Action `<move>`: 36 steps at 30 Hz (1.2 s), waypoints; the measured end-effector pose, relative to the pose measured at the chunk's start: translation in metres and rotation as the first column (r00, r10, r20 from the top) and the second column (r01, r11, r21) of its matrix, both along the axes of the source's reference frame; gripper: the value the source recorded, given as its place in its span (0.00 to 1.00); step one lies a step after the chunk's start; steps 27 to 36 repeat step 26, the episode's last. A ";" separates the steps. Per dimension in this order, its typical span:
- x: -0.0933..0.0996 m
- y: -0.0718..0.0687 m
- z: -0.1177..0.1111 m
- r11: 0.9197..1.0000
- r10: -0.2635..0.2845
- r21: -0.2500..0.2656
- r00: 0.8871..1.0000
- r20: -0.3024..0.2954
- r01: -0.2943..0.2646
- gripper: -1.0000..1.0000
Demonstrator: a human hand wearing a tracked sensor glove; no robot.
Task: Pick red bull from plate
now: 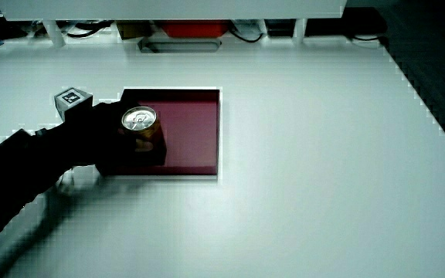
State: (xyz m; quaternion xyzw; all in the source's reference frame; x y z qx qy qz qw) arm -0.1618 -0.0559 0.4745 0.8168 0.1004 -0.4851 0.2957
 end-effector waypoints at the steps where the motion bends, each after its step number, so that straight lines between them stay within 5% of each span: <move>1: 0.000 0.000 0.000 1.000 -0.005 0.000 1.000 -0.003 0.005 0.89; 7: 0.000 0.006 -0.005 0.999 -0.026 0.032 1.000 -0.002 0.026 1.00; 18: -0.002 0.011 -0.051 0.990 -0.056 0.126 0.997 -0.051 0.062 1.00; 22: -0.003 0.018 -0.074 0.981 -0.047 0.188 0.999 0.014 0.043 1.00; 23: -0.004 0.019 -0.077 0.974 -0.038 0.226 0.999 0.017 0.033 1.00; 24: -0.004 0.017 -0.086 0.876 0.047 0.476 0.995 0.083 -0.081 1.00; 25: -0.004 0.022 -0.093 0.929 0.013 0.361 0.979 0.202 -0.087 1.00; 26: -0.001 0.024 -0.092 0.932 0.034 0.362 0.997 -0.076 -0.004 1.00; 36: -0.001 0.024 -0.092 0.932 0.034 0.362 0.997 -0.076 -0.004 1.00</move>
